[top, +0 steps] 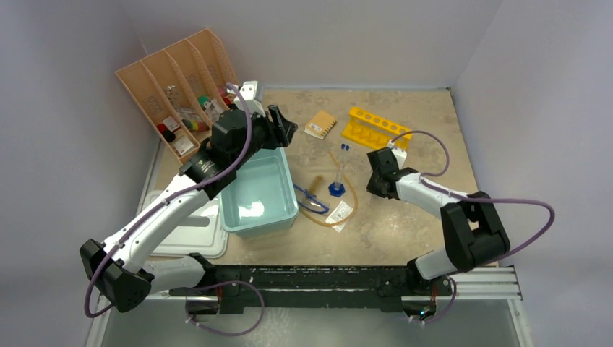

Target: Organize the chemistry lab equipment

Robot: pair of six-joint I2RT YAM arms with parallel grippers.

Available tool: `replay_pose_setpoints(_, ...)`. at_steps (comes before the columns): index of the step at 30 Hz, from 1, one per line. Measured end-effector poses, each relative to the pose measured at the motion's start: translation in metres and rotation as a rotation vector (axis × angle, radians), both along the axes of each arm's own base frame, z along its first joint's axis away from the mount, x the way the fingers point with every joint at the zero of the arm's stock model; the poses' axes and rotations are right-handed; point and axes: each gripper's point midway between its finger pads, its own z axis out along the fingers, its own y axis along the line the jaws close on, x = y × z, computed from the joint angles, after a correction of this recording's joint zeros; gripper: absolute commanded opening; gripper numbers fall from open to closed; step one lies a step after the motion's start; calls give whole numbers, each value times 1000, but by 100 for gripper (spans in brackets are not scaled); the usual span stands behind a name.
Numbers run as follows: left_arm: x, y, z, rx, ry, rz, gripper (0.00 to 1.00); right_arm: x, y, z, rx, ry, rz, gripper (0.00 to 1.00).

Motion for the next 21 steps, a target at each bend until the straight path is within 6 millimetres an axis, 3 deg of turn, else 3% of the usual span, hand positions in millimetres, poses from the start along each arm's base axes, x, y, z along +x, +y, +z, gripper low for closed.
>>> replay_pose_setpoints(3,-1,-4,0,-12,6,-17,55,1,-1,17,11,-45,-5,11)
replay_pose_setpoints(13,-2,-41,3,-124,54,-136,56,6,-8,124,91,-350,-27,11)
replay_pose_setpoints(17,-8,-71,3,-157,66,-209,61,10,-3,170,136,-445,-8,10)
replay_pose_setpoints(21,-25,-118,-2,-183,94,-310,62,13,11,228,228,-576,49,10)
